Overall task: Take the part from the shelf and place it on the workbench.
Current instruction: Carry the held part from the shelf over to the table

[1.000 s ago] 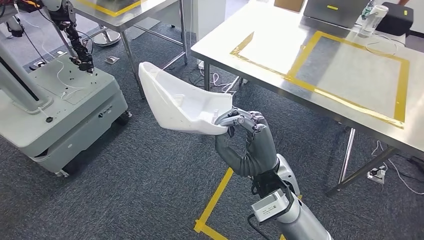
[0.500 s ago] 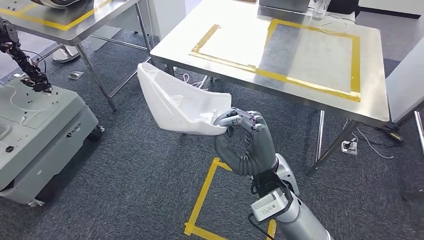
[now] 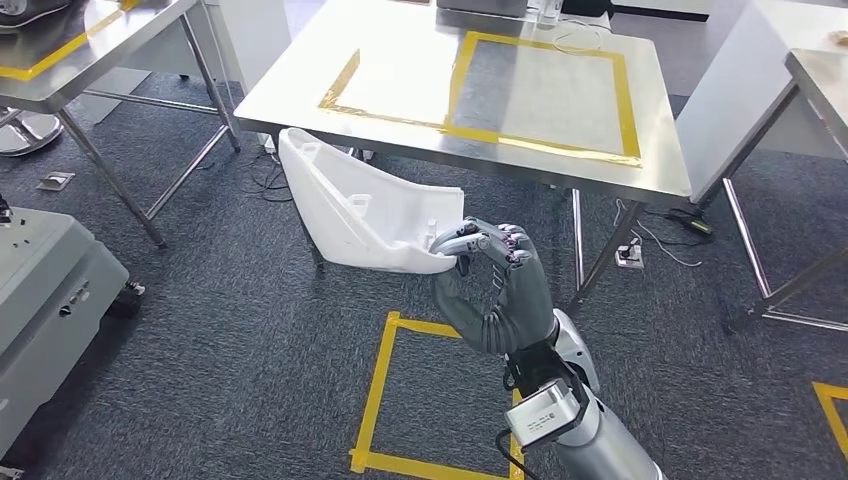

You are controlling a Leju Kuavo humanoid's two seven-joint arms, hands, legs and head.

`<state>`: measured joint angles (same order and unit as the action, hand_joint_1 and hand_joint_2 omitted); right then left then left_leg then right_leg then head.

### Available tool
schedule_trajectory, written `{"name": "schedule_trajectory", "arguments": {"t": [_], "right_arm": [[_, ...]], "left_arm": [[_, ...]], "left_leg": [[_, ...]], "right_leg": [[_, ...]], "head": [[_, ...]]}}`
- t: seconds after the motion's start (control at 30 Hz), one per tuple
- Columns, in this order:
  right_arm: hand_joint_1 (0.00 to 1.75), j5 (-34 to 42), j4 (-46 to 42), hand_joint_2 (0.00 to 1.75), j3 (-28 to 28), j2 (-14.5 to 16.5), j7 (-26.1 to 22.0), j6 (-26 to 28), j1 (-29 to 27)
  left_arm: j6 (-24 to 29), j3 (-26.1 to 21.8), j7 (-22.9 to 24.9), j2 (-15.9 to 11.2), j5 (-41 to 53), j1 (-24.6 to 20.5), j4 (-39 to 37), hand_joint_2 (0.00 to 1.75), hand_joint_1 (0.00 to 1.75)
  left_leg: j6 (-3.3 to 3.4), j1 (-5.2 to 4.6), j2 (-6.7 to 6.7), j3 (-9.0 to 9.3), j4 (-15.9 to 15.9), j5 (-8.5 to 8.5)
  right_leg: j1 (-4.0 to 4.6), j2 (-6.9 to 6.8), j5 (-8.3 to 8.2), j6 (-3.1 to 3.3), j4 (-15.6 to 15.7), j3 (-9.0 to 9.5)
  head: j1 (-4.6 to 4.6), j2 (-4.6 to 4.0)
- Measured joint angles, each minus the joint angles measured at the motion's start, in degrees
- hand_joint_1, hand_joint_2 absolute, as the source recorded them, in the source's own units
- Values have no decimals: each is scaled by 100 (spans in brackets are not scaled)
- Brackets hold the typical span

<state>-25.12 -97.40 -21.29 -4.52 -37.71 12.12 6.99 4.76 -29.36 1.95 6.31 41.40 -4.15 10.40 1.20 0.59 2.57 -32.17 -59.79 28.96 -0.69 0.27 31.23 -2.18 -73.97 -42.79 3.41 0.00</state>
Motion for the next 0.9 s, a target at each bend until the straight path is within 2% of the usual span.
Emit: {"name": "schedule_trajectory", "arguments": {"t": [0.03,0.07,0.13,0.17,0.2,0.27,0.3,0.33,0.4,0.43,0.47,0.5,0.53,0.57,0.63,0.67,0.7,0.77,0.8,0.83,0.9], "right_arm": [[175,2,8,175,-2,0,-1,7,0],[175,4,12,175,-4,0,-1,18,1],[175,7,8,175,-9,1,9,51,3],[175,9,-3,175,-12,3,28,66,7],[175,10,-15,175,-13,5,56,76,10],[175,10,-40,175,-13,13,120,77,15],[175,12,-53,175,-13,18,153,70,24],[175,16,-67,175,-13,29,198,55,50],[175,25,-87,175,-13,66,304,3,126],[175,26,-91,175,-13,86,352,-21,155],[175,23,-91,175,-13,103,381,-40,166],[175,18,-91,175,-13,116,395,-46,169],[175,9,-91,175,-13,131,396,-46,171],[175,-2,-91,175,-13,148,386,-43,177],[175,-24,-84,175,-10,190,339,-7,204],[175,-32,-79,175,-6,214,313,30,221],[175,-42,-73,175,2,236,285,92,235],[175,-92,-62,175,42,274,226,309,248],[175,-137,-57,175,64,285,206,443,262],[175,-190,-46,175,81,296,199,569,293],[175,-268,-8,175,89,311,232,731,383]], "left_arm": [[2,-2,4,2,-9,-8,0,175,0],[2,-4,7,5,-22,-18,1,175,0],[3,-9,10,15,-42,-33,1,175,0],[3,-10,16,20,-48,-37,2,175,0],[3,-11,24,25,-49,-40,2,175,0],[3,-13,41,36,-51,-53,9,175,0],[3,-14,45,39,-49,-63,15,175,0],[4,-14,54,42,-43,-73,22,175,0],[6,-13,87,42,-25,-85,28,175,0],[6,-13,113,42,-16,-85,28,175,0],[6,-13,134,42,-10,-83,28,175,0],[7,-13,149,41,-7,-82,28,175,0],[7,-13,158,38,-5,-83,28,175,0],[9,-13,156,34,-6,-87,29,175,0],[16,-14,137,31,-14,-94,28,175,0],[20,-14,124,32,-20,-95,27,175,0],[23,-15,115,34,-29,-97,26,175,0],[36,-18,107,36,-45,-97,26,175,0],[44,-22,104,33,-53,-97,27,175,0],[51,-31,101,31,-57,-96,28,175,0],[55,-54,102,27,-59,-88,30,175,0]], "left_leg": [[2,-8,77,6,0,5],[0,-15,143,17,0,11],[-28,-32,252,43,12,23],[-54,-35,296,53,19,23],[-84,-35,342,63,32,21],[-146,-30,413,90,47,31],[-173,-27,347,81,4,75],[-200,-23,213,25,-140,176],[-249,-1,-115,-264,-775,516],[-270,8,-195,-446,-1158,675],[-287,15,-223,-581,-1428,746],[-299,20,-232,-628,-1505,705],[-307,28,-247,-564,-1346,552],[-317,43,-294,-405,-999,333],[-327,86,-575,-90,-309,73],[-312,97,-680,-11,-127,42],[-279,95,-745,7,-80,68],[-183,83,-645,3,-71,40],[-139,83,-604,5,-59,18],[-102,85,-556,2,-43,-3],[-57,66,-459,-7,-29,-21]], "right_leg": [[9,-31,-148,23,271,168],[29,-114,-312,59,695,419],[85,-309,-501,149,1353,796],[111,-364,-523,190,1501,867],[127,-348,-522,221,1517,854],[114,-232,-562,275,1584,859],[86,-177,-587,302,1626,880],[54,-123,-616,329,1668,904],[15,-10,-646,360,1700,914],[11,57,-650,365,1692,904],[7,129,-649,364,1678,894],[3,203,-647,360,1659,887],[-6,278,-640,347,1633,880],[-19,352,-629,326,1600,872],[-32,491,-598,254,1508,820],[-34,550,-592,210,1470,783],[-37,605,-599,165,1454,748],[-52,670,-637,85,1472,709],[-49,589,-622,58,1441,684],[-40,450,-547,38,1312,615],[-19,120,-230,18,712,328]], "head": [[0,0],[0,0],[-1,0],[3,0],[7,0],[19,0],[14,0],[7,0],[-22,0],[-29,0],[-35,0],[-33,0],[-33,0],[-34,0],[-38,0],[-40,0],[-44,0],[-46,0],[-40,0],[-26,0],[1,0]]}}
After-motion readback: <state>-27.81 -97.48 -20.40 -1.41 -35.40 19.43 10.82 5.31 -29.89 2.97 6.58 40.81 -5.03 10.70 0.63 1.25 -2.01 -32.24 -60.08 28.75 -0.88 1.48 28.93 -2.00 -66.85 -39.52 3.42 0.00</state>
